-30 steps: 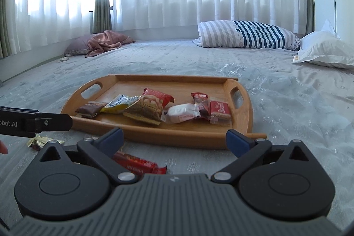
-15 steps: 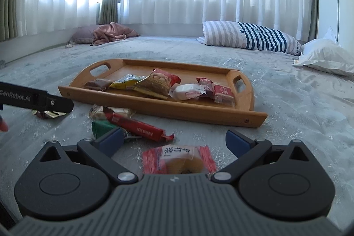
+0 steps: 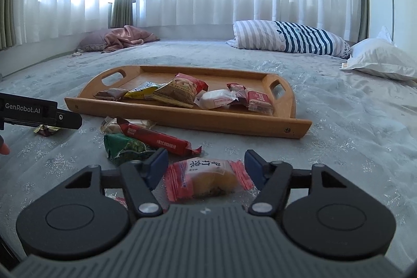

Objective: Organize snacks
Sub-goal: 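Grasp the gold wafer packet with the left tool while the right tool grasps the pink bun packet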

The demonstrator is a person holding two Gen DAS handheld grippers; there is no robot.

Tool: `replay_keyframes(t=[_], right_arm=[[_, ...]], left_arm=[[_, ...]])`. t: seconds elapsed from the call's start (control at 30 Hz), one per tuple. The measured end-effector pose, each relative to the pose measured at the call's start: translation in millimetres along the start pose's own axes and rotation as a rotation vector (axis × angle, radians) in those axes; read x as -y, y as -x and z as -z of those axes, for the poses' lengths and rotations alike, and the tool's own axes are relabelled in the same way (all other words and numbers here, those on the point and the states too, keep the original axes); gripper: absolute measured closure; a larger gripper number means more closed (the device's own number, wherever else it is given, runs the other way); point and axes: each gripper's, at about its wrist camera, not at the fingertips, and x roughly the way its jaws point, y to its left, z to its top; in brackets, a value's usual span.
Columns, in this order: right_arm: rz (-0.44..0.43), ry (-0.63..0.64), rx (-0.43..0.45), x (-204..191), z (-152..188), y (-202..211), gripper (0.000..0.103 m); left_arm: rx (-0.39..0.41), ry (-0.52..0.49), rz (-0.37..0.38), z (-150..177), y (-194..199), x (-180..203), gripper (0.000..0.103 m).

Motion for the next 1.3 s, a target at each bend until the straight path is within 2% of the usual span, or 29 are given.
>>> replay_keyframes(t=[0.17, 0.23, 0.37, 0.43, 0.53, 0.6, 0.63, 0.77, 0.8, 0.83, 0.93, 1.0, 1.03, 1.1, 1.13, 1.17, 1.2, 1.27, 1.3], right_arm=[[0.006, 0.004, -0.003, 0.1, 1.1, -0.9, 0.035], [0.01, 0.007, -0.002, -0.5, 0.7, -1.0, 0.037], [0.014, 0.008, 0.003, 0.2, 0.6, 0.1, 0.044], [0.013, 0.004, 0.006, 1.3, 0.6, 1.0, 0.046], [0.02, 0.001, 0.016, 2.0, 0.4, 3.6, 0.051], [0.021, 0.005, 0.018, 2.2, -1.0, 5.1, 0.056], [0.022, 0.01, 0.018, 1.9, -1.6, 5.8, 0.057], [0.054, 0.032, 0.024, 1.3, -5.4, 8.6, 0.074], [0.053, 0.029, 0.02, 2.5, -6.1, 8.3, 0.075], [0.057, 0.022, 0.019, 3.9, -6.6, 8.5, 0.075], [0.066, 0.004, 0.016, 7.9, -6.1, 8.3, 0.071], [0.064, -0.012, 0.021, 10.6, -4.6, 9.8, 0.054], [0.066, -0.021, 0.023, 11.9, -4.0, 10.4, 0.051], [0.06, -0.039, 0.026, 14.7, -3.4, 11.8, 0.037], [0.048, -0.049, 0.022, 15.9, -3.2, 12.0, 0.036], [0.042, -0.057, 0.019, 17.1, -2.7, 12.5, 0.034], [0.035, -0.061, 0.017, 17.8, -2.3, 12.8, 0.029], [0.02, -0.055, 0.011, 17.4, -1.0, 12.4, 0.027], [0.019, -0.047, 0.009, 16.0, -0.5, 12.2, 0.026]], left_arm=[[-0.014, 0.018, 0.01, 0.4, -3.2, -0.2, 0.002], [-0.027, 0.033, 0.01, 0.7, -4.8, -0.8, 0.008], [-0.032, 0.048, -0.016, 0.0, -5.7, -1.7, 0.034], [-0.033, 0.043, -0.015, -0.5, -5.0, -1.6, 0.035], [-0.032, 0.033, -0.011, -2.1, -2.8, 0.7, 0.043], [-0.03, 0.021, 0.0, -3.9, -0.1, 3.4, 0.054], [-0.036, 0.021, 0.0, -4.8, 1.0, 5.0, 0.054], [-0.042, 0.026, 0.002, -6.8, 1.4, 9.3, 0.056], [-0.041, 0.026, 0.002, -6.6, 1.7, 10.0, 0.056], [-0.041, 0.024, 0.002, -6.7, 1.7, 10.0, 0.056], [-0.017, 0.003, 0.01, -7.6, 6.8, 13.6, 0.071], [-0.001, -0.025, 0.014, -9.3, 11.7, 17.6, 0.08], [0.003, -0.036, 0.016, -10.1, 13.8, 19.0, 0.081], [0.004, -0.041, 0.027, -9.4, 16.4, 19.7, 0.08], [0.005, -0.038, 0.029, -8.3, 18.0, 18.6, 0.078], [0.011, -0.03, 0.026, -6.8, 19.5, 17.4, 0.064], [0.017, -0.021, 0.024, -5.2, 20.7, 15.6, 0.043], [0.028, -0.016, 0.027, -2.3, 22.0, 11.9, 0.024], [0.028, -0.015, 0.021, -1.3, 22.0, 10.2, 0.023]])
